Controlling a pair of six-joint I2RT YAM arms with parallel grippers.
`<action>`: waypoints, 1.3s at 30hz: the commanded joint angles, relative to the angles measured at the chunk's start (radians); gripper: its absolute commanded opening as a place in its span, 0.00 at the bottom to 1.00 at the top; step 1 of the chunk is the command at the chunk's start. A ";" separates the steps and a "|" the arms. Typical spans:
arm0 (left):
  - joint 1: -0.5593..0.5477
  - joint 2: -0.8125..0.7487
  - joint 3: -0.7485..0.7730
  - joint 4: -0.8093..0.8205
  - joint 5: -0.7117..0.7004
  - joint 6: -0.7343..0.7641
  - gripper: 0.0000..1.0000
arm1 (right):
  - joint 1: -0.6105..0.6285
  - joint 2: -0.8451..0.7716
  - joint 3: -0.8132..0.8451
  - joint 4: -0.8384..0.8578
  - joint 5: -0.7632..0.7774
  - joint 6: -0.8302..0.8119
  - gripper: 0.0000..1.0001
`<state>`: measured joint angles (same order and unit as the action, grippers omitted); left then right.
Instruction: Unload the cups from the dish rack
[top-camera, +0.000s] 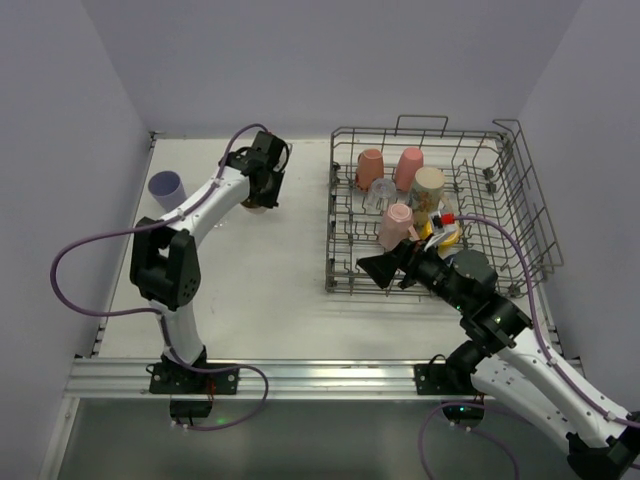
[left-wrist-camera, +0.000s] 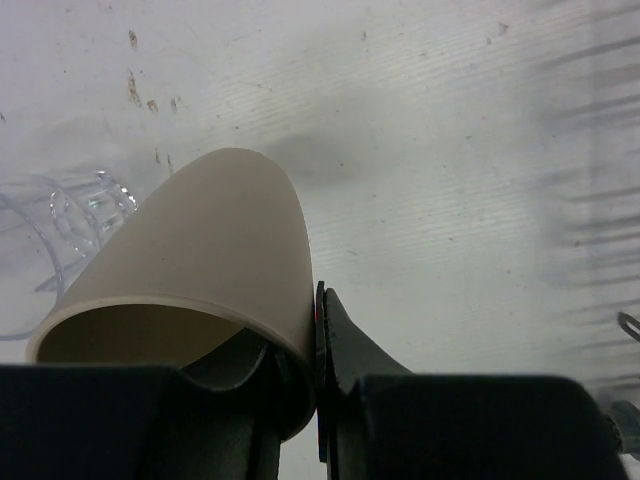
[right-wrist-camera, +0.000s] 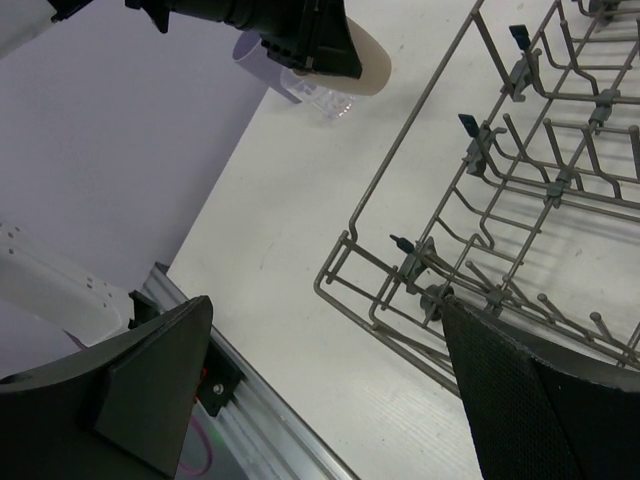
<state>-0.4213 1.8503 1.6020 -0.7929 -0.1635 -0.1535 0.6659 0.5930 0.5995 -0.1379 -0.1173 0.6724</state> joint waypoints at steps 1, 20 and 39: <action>0.032 0.038 0.064 -0.037 0.036 0.052 0.06 | 0.000 -0.012 -0.009 -0.011 0.019 -0.023 0.99; 0.081 0.170 0.125 -0.065 0.048 0.055 0.22 | 0.001 -0.004 -0.007 -0.009 0.004 -0.019 0.99; 0.081 0.079 0.124 -0.011 -0.004 0.022 0.78 | 0.000 -0.033 0.137 -0.187 0.108 -0.102 0.99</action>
<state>-0.3477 2.0186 1.6943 -0.8307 -0.1543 -0.1371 0.6659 0.5545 0.6685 -0.2657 -0.0502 0.6182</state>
